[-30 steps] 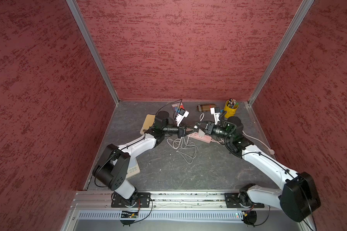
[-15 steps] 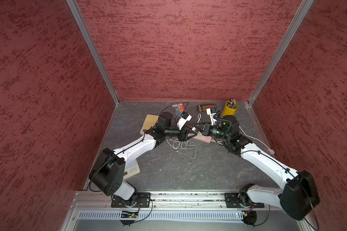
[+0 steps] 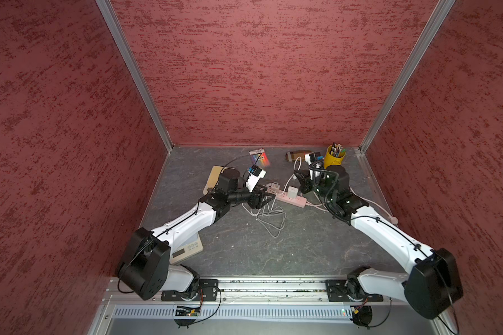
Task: Charge the electronic scale
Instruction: Adjust the charging cable at the center of the board, then insert the charging cable into the plug.
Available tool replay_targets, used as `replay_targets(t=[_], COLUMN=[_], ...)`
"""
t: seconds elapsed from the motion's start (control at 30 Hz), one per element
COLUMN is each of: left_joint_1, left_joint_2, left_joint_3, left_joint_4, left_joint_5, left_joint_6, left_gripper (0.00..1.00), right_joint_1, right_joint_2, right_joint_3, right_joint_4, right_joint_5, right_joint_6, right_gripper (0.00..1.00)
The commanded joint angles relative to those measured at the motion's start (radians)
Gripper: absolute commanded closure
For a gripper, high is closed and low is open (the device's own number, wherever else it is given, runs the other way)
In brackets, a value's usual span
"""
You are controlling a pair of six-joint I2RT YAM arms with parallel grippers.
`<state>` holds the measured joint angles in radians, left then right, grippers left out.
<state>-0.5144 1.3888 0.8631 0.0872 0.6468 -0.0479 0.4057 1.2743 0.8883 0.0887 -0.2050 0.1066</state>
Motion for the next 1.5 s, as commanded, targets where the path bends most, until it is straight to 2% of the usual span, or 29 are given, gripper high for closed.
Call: replay_targets(t=[0.0, 0.33, 0.5, 0.6, 0.77, 0.97, 1.2, 1.47], left_joint_1=[0.017, 0.046, 0.055, 0.057, 0.064, 0.069, 0.076, 0.076], left_joint_2=[0.009, 0.054, 0.086, 0.103, 0.125, 0.139, 0.165, 0.168], left_joint_3=[-0.006, -0.005, -0.003, 0.004, 0.013, 0.018, 0.021, 0.017], left_joint_4=[0.031, 0.060, 0.078, 0.089, 0.097, 0.105, 0.114, 0.122], left_joint_5=[-0.005, -0.005, 0.006, 0.009, 0.012, 0.010, 0.013, 0.010], left_joint_6=[-0.013, -0.017, -0.023, -0.026, -0.028, -0.026, -0.029, -0.035], left_gripper=[0.35, 0.35, 0.35, 0.35, 0.35, 0.35, 0.35, 0.34], right_joint_1=[-0.030, -0.070, -0.100, -0.101, -0.101, -0.082, -0.011, 0.015], right_joint_2=[0.047, 0.151, 0.159, 0.208, 0.291, 0.308, 0.270, 0.265], right_joint_3=[-0.007, -0.096, -0.212, -0.203, -0.117, -0.100, -0.143, -0.149], right_joint_4=[0.074, 0.243, 0.470, 0.493, 0.380, 0.321, 0.332, 0.342], right_joint_5=[0.043, -0.087, -0.172, -0.129, -0.075, 0.043, 0.186, 0.226], right_joint_6=[-0.085, -0.163, -0.143, -0.076, 0.003, 0.084, 0.107, 0.116], right_gripper=[1.00, 1.00, 1.00, 1.00, 1.00, 1.00, 1.00, 1.00])
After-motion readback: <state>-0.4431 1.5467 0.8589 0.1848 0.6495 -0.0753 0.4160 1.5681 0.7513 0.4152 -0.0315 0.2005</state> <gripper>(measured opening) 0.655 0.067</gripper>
